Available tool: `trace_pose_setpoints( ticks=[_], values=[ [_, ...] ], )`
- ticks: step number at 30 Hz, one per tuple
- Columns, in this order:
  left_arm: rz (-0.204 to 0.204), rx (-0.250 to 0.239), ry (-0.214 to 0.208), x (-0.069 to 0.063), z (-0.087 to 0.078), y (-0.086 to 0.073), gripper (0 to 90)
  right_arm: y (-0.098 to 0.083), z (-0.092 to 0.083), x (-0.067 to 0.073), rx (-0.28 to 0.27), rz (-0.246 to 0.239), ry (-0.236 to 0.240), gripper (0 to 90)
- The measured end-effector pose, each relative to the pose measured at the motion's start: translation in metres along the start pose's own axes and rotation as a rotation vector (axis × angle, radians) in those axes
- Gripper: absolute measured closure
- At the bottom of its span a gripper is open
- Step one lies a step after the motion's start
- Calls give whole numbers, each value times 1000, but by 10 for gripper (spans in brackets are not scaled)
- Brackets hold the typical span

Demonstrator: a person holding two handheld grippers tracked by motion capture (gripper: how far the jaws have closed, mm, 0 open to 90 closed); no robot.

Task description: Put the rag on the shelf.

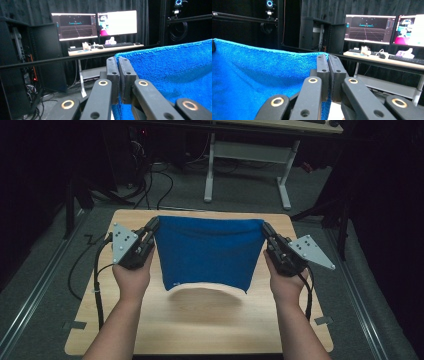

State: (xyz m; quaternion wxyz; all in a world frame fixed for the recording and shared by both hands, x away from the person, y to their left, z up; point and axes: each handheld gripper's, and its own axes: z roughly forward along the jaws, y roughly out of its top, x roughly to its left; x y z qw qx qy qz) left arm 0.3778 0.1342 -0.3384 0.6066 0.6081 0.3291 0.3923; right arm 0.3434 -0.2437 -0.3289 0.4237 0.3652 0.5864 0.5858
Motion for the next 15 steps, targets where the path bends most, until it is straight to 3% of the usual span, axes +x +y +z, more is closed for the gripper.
trace_pose_setpoints(
  ticks=[5,10,15],
  values=[
    [18,9,4,3,8,3,881,4,4,-1,0,-1,-2,886],
    [43,23,12,12,27,10,882,12,16,-7,-5,-5,-6,887],
    [46,4,27,19,48,17,882,22,35,-15,-10,-8,-21,886]
  ],
)
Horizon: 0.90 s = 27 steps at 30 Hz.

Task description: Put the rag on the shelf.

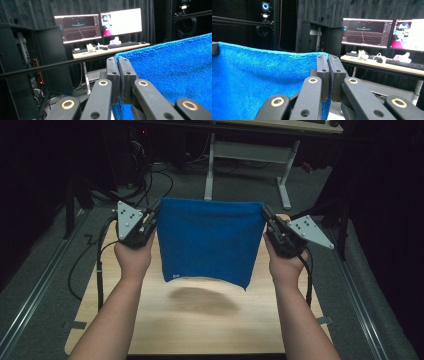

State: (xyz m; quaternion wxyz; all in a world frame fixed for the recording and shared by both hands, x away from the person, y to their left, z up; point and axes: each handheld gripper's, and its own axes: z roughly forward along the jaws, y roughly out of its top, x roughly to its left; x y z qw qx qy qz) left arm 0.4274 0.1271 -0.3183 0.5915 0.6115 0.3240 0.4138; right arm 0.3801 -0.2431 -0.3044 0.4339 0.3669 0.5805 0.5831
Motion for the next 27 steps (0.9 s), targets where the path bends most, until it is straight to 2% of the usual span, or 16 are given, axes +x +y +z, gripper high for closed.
trace_pose_setpoints(
  ticks=[6,9,10,17,20,23,26,27],
  values=[
    [21,10,26,5,26,3,882,3,30,-13,28,-9,-38,887],
    [47,30,37,6,40,3,881,1,46,-20,52,-6,-62,887],
    [59,45,41,6,44,2,881,1,46,-20,52,-6,-62,887],
    [100,96,58,11,70,-1,881,-4,71,-30,93,-43,-87,887],
    [107,107,65,13,78,-4,880,-5,77,-33,105,-48,-90,886],
    [111,139,66,14,87,-8,880,-9,87,-37,132,-61,-97,886],
    [94,167,63,16,93,-16,880,-16,97,-39,159,-80,-104,886],
    [97,192,57,16,96,-21,880,-19,99,-40,170,-80,-102,887]
  ],
)
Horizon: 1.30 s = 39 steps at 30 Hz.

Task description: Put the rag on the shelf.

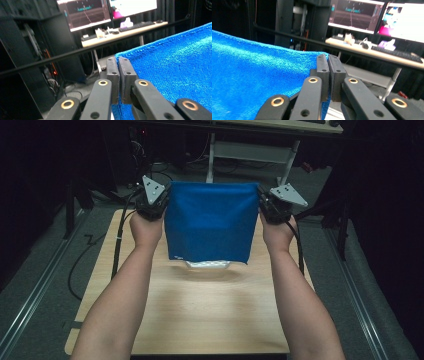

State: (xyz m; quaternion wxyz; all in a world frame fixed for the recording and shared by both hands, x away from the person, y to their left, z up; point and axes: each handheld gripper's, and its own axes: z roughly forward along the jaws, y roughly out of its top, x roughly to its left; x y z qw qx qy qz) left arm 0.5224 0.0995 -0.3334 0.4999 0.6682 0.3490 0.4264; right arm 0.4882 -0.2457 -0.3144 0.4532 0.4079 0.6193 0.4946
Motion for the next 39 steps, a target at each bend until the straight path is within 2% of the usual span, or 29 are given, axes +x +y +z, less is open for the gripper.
trace_pose_setpoints(
  ticks=[4,11,17,25,29,39],
  values=[
    [0,73,-22,-2,10,-19,880,-15,15,0,70,-34,0,887],
    [-12,184,-79,-7,21,-62,880,-43,30,3,151,-47,26,887],
    [-23,216,-107,-12,22,-86,879,-72,35,4,207,-29,47,887],
    [-45,263,-142,-19,20,-113,877,-99,34,7,246,-11,70,886],
    [-47,292,-162,-23,19,-121,876,-111,32,8,268,9,76,886],
    [-67,320,-185,-29,15,-136,874,-139,27,14,318,49,92,885]
  ],
)
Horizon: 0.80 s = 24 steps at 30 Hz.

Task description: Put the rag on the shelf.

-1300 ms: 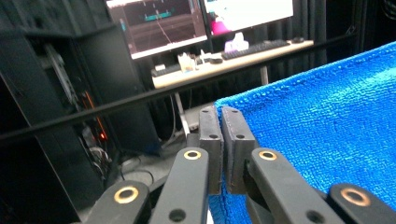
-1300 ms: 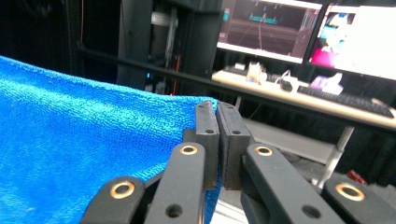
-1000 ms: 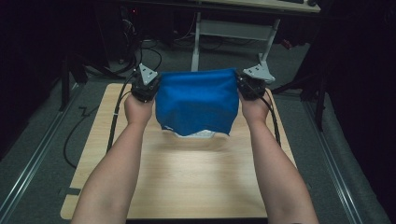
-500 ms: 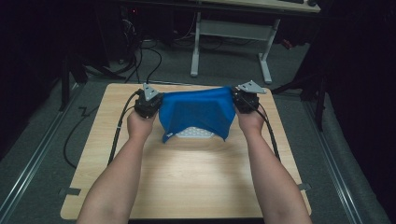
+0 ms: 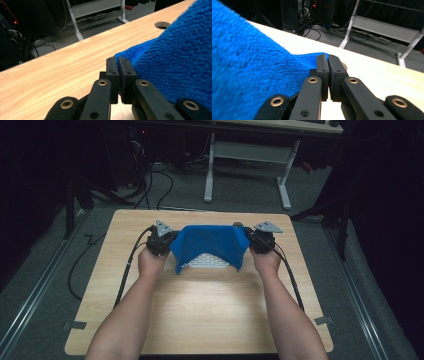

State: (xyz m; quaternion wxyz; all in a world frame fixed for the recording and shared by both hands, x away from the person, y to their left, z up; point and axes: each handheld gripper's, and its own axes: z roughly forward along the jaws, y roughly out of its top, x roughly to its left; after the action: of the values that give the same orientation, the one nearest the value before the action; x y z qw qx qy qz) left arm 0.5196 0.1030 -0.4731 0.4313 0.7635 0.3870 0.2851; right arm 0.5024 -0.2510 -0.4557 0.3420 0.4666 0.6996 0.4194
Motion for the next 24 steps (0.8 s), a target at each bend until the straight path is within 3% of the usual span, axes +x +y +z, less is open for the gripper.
trace_pose_setpoints(
  ticks=[5,24],
  values=[
    [-20,12,-16,-1,0,-8,872,-7,1,5,3,10,14,884],
    [-38,53,-57,-12,4,-29,852,-37,6,16,61,8,26,881]
  ],
)
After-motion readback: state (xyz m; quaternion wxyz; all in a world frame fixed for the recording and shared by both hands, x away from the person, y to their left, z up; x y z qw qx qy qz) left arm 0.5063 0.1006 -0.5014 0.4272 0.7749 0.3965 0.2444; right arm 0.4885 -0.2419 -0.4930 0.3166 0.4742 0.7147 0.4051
